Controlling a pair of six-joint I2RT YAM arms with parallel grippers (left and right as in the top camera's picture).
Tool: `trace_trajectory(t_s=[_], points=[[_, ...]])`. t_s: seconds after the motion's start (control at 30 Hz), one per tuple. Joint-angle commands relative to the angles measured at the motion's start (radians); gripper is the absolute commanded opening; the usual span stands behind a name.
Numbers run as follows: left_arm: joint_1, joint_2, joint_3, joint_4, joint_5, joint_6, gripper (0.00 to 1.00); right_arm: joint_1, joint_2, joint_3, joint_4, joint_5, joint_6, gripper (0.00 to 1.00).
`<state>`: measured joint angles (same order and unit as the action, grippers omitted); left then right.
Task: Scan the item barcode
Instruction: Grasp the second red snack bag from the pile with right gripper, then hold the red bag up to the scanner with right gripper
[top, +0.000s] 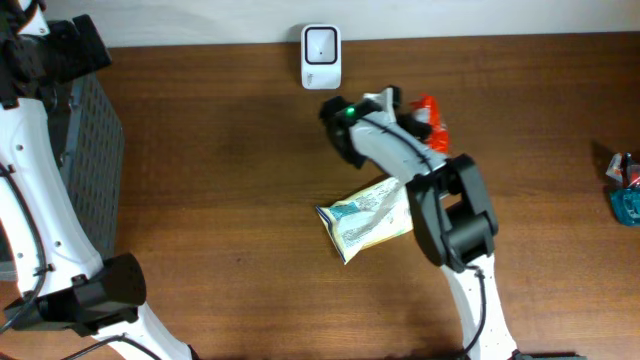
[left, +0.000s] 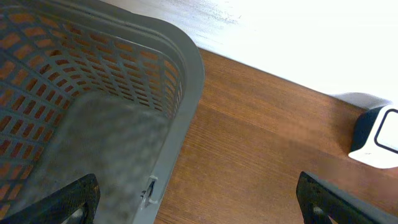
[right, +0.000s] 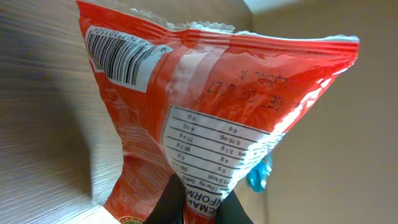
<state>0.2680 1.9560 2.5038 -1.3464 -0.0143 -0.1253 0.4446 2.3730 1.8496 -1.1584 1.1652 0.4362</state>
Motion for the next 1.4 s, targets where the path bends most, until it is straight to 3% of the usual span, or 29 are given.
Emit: trace_trajectory(t_s=[0.0,0.3,0.43,0.47,0.6,0.67,0.87,0.97,1.03,1.13,1.17,1.23,1.37], points=[[0.003,-0.008,0.001,-0.001,0.004,-0.009,0.99,-0.047,-0.009,-0.006,0.004,0.068,0.005,0.05],[0.003,-0.008,0.001,-0.001,0.004,-0.009,0.99,-0.013,-0.008,-0.008,0.018,-0.243,0.055,0.09],[0.003,-0.008,0.001,-0.001,0.004,-0.009,0.99,0.035,-0.008,-0.008,0.019,-0.367,0.055,0.29],[0.003,-0.008,0.001,-0.001,0.004,-0.009,0.99,0.052,-0.008,-0.008,0.019,-0.405,0.055,0.38],[0.003,-0.008,0.001,-0.001,0.004,-0.009,0.99,0.107,-0.008,-0.005,0.018,-0.463,0.055,0.40],[0.003,-0.008,0.001,-0.001,0.004,-0.009,0.99,0.133,-0.008,0.007,0.006,-0.463,0.052,0.55],[0.004,-0.008,0.001,-0.001,0.004,-0.009,0.99,0.121,-0.010,0.229,-0.140,-0.579,0.050,0.70],[0.003,-0.008,0.001,-0.001,0.004,-0.009,0.99,0.038,-0.010,0.346,-0.172,-0.769,-0.072,0.74],[0.003,-0.008,0.001,-0.001,0.004,-0.009,0.99,-0.038,-0.010,0.377,-0.188,-0.947,-0.209,0.82],[0.003,-0.008,0.001,-0.001,0.004,-0.009,0.99,-0.151,-0.010,0.371,-0.242,-1.160,-0.338,0.82],[0.003,-0.008,0.001,-0.001,0.004,-0.009,0.99,-0.182,-0.010,0.361,-0.254,-1.199,-0.353,0.78],[0.003,-0.008,0.001,-0.001,0.004,-0.009,0.99,-0.234,-0.010,0.341,-0.269,-1.258,-0.380,0.68],[0.003,-0.008,0.001,-0.001,0.004,-0.009,0.99,-0.321,-0.010,0.278,-0.260,-1.332,-0.422,0.66]])
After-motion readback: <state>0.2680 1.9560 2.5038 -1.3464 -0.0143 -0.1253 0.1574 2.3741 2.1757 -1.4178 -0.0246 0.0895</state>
